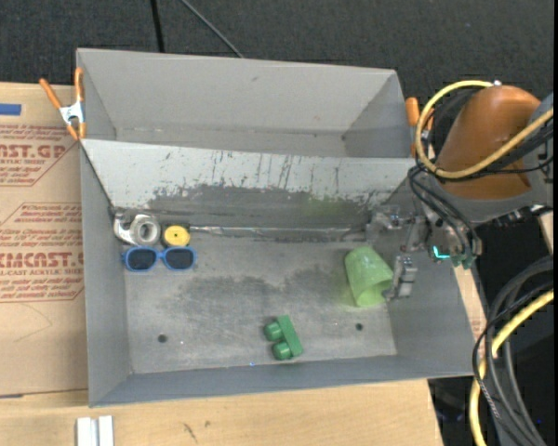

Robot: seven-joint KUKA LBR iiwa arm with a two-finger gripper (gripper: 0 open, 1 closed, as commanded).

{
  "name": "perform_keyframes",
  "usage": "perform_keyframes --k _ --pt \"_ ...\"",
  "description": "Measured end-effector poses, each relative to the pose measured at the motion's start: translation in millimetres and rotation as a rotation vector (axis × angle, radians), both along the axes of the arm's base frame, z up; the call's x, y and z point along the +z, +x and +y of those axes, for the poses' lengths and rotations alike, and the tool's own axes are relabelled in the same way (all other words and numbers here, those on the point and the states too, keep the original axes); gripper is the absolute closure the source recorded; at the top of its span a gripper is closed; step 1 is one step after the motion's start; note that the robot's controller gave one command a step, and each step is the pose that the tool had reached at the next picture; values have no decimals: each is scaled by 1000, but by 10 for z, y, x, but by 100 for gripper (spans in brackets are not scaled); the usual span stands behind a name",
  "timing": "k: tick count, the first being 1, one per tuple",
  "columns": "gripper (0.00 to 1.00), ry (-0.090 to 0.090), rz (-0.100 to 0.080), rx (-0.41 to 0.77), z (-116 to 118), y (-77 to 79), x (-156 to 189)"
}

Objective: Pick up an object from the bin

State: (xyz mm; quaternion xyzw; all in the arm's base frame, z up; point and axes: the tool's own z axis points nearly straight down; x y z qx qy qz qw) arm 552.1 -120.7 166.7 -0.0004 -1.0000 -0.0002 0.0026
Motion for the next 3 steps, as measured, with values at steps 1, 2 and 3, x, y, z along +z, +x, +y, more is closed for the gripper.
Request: perform_keyframes --k 1,2,3 --pt "0 0 -7 61 -167 103 -751" --pt "100 0 -10 63 -155 113 -713" --pt "100 -3 -14 39 -207 -239 231"
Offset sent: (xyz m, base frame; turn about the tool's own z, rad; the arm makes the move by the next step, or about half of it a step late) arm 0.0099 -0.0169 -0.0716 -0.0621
